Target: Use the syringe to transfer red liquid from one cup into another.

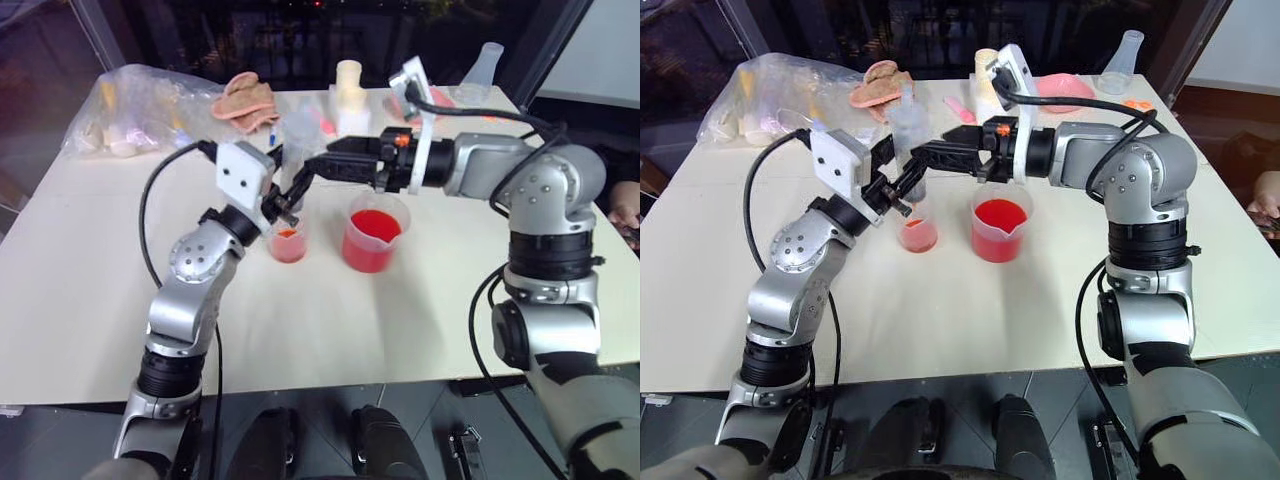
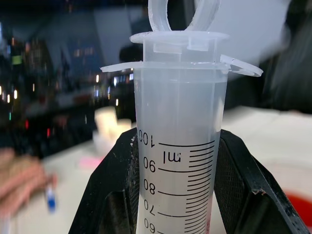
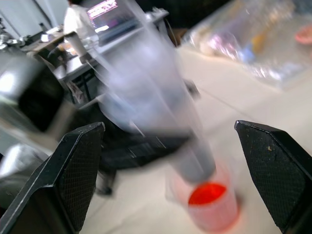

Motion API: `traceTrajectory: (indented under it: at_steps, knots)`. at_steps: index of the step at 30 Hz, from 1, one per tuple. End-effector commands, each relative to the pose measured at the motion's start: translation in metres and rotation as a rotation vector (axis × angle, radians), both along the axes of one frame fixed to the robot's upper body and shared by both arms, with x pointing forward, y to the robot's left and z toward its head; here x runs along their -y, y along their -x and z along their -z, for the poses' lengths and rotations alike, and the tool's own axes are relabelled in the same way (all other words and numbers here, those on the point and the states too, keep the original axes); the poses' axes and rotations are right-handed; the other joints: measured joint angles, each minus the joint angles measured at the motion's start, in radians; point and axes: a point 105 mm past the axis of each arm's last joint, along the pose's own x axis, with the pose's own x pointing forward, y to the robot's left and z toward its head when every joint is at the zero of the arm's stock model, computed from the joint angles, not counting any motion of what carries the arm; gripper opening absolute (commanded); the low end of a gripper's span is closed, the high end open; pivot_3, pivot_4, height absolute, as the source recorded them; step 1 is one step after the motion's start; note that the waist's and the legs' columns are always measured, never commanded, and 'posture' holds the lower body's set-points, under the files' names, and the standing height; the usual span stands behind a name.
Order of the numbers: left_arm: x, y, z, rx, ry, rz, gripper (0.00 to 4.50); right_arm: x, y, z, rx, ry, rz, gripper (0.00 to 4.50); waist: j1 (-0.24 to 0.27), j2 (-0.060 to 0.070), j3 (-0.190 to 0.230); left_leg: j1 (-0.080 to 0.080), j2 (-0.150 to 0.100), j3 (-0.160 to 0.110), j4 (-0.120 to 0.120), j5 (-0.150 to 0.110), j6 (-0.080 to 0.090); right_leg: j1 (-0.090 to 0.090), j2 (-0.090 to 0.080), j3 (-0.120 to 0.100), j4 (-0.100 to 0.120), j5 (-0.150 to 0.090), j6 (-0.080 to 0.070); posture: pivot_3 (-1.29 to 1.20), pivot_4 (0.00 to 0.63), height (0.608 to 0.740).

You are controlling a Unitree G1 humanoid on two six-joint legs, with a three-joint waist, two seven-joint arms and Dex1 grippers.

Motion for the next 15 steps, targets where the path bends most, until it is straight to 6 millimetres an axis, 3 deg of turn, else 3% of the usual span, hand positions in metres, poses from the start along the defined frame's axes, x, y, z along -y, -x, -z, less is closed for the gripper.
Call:
traceTrajectory:
  at_steps: [1, 9, 15]
  knots:
    - [-0.001, 0.008, -0.012, 0.058, 0.016, 0.009, 1.54, 0.011, 0.015, -0.022, 0.076, -0.025, -0.021, 4.45, 0.001, 0.0, 0.0, 0.0, 0.0, 0.0, 0.0, 0.0, 0.0, 0.0, 0.0, 0.0, 0.0, 0.0, 0.0, 0.0, 0.15, 0.74]
    - [-0.007, 0.006, -0.016, 0.046, 0.037, -0.001, 1.54, 0.036, 0.028, -0.026, 0.095, -0.003, 0.012, 4.45, 0.003, 0.0, 0.0, 0.0, 0.0, 0.0, 0.0, 0.0, 0.0, 0.001, 0.0, 0.0, -0.001, 0.0, 0.0, 0.0, 0.15, 0.74]
    - [-0.021, -0.001, -0.031, -0.014, 0.102, -0.033, 1.54, 0.04, 0.026, -0.021, 0.089, 0.003, 0.042, 4.45, 0.003, 0.0, 0.0, 0.0, 0.0, 0.0, 0.0, 0.0, 0.0, 0.001, 0.0, 0.0, -0.001, 0.0, 0.0, 0.0, 0.15, 0.74]
